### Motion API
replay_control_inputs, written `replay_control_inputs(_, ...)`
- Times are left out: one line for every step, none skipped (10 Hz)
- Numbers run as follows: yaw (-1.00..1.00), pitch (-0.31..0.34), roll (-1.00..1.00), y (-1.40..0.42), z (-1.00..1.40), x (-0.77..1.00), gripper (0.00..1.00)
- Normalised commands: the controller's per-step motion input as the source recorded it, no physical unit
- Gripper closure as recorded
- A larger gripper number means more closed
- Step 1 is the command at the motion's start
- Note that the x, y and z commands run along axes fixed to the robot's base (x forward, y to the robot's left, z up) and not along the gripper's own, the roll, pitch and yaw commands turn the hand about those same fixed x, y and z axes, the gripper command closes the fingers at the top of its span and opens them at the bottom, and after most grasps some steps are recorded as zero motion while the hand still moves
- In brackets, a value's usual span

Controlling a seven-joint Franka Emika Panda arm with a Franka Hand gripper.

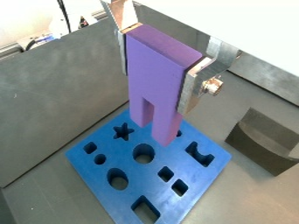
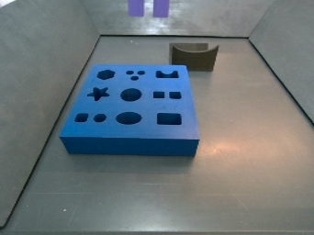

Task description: Insert the double-square object.

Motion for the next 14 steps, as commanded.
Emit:
replay_control_inputs(0.0,-0.03,0.01,0.19,-1.0,0.25,1.0)
replay_control_inputs(0.0,-0.074,0.03,0.2,-0.94,0.39,1.0)
replay_control_inputs(0.0,-0.084,0.02,0.18,-0.94,0.39,1.0)
replay_control_inputs(0.0,-0.063,0.01,0.17,-1.0,0.33,1.0)
replay_control_inputs(0.0,-0.056,0.0,0.17,-1.0,0.3,1.0)
replay_control_inputs(0.0,-0.09,0.03,0.17,-0.97,0.24,1.0)
replay_control_inputs(0.0,-0.221,0.13,0.01,-0.71,0.0,1.0)
replay_control_inputs(-0.05,-0.146,0.27,0.0,-0.68,0.0,1.0)
replay_control_inputs(0.0,-0.154,0.26,0.0,-0.66,0.0,1.0)
replay_control_inputs(0.0,-0.247,0.15,0.0,-0.65,0.0,1.0)
replay_control_inputs(0.0,-0.263,0.09,-0.03,-0.7,0.0,1.0)
replay_control_inputs(0.0,-0.129,0.0,0.0,-0.27,0.0,1.0)
replay_control_inputs(0.0,0.043,0.0,-0.05,-0.44,0.07,1.0)
replay_control_inputs(0.0,0.063,0.13,-0.13,-0.34,0.0,1.0)
